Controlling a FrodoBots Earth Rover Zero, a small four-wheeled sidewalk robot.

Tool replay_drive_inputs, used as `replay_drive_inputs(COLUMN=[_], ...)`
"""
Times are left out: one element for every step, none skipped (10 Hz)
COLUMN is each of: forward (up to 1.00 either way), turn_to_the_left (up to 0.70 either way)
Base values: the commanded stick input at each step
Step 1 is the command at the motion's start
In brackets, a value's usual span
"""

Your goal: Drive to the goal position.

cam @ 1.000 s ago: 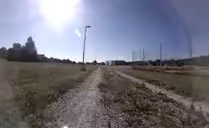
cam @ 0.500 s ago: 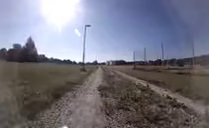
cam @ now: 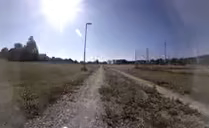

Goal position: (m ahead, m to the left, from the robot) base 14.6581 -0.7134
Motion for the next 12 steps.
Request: replay_drive_inputs(forward=[0.5, 0.5, 0.5, 0.5, 0.5, 0.5, 0.5, 0.5, 0.5, 0.5, 0.5, 0.5], turn_to_the_left=[0.0, 0.0, 0.0, 0.0, 0.0, 0.0, 0.0, 0.0, 0.0, 0.0, 0.0, 0.0])
